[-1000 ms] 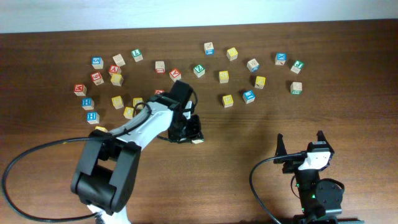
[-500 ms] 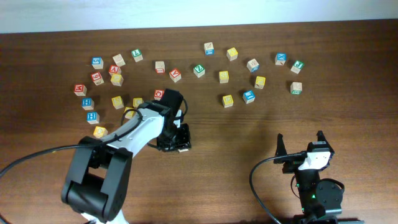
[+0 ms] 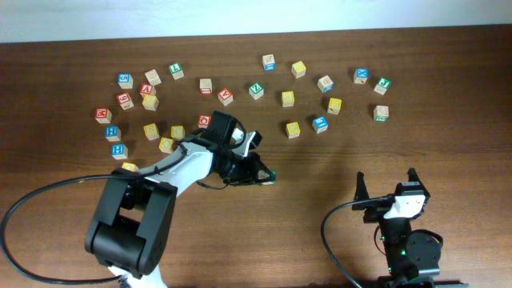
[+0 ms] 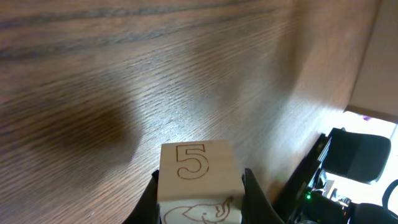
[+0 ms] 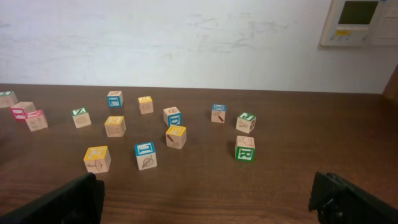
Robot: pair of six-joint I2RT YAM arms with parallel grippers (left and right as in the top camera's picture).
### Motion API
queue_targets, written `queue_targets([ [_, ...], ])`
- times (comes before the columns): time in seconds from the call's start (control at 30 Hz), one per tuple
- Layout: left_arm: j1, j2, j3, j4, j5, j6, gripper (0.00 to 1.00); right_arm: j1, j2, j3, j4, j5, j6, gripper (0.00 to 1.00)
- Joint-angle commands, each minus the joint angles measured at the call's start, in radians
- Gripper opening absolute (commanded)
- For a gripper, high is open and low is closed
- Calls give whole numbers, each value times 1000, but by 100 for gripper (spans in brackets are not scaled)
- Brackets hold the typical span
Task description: Spell out RSS
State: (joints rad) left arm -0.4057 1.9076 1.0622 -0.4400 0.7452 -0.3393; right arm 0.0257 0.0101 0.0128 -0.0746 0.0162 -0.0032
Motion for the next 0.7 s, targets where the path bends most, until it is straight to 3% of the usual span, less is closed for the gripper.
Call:
queue_targets([
  [0.0, -23, 15, -75, 145, 82, -46, 13, -5, -6, -7, -5, -2, 4, 98],
  [0.07, -33, 16, -115, 236, 79, -79, 12, -5, -6, -7, -5, -2, 4, 98],
  [0.17, -33, 63, -120, 246, -1, -113, 14, -5, -6, -7, -5, -2, 4, 98],
  [0.27, -33, 89, -120, 203, -145, -112, 37, -5, -6, -7, -5, -2, 4, 98],
  [0.33, -32, 87, -120, 177, -191, -112, 44, -5, -6, -7, -5, -2, 4, 98],
  [0.43, -32, 87, -108, 98, -282, -107, 45, -5, -6, -7, -5, -2, 4, 98],
  [0.47, -32, 80, -87, 48, -282, -73, 42, -5, -6, -7, -5, -2, 4, 98],
  [0.57, -32, 20, 14, -106, -293, 13, 45, -5, -6, -7, -5, -2, 4, 98],
  [0.63, -32, -124, 152, -314, -510, 29, 47, -5, -6, -7, -5, -2, 4, 98],
  [0.67, -41, -161, 171, -352, -506, 55, 44, -5, -6, -7, -5, -2, 4, 98],
])
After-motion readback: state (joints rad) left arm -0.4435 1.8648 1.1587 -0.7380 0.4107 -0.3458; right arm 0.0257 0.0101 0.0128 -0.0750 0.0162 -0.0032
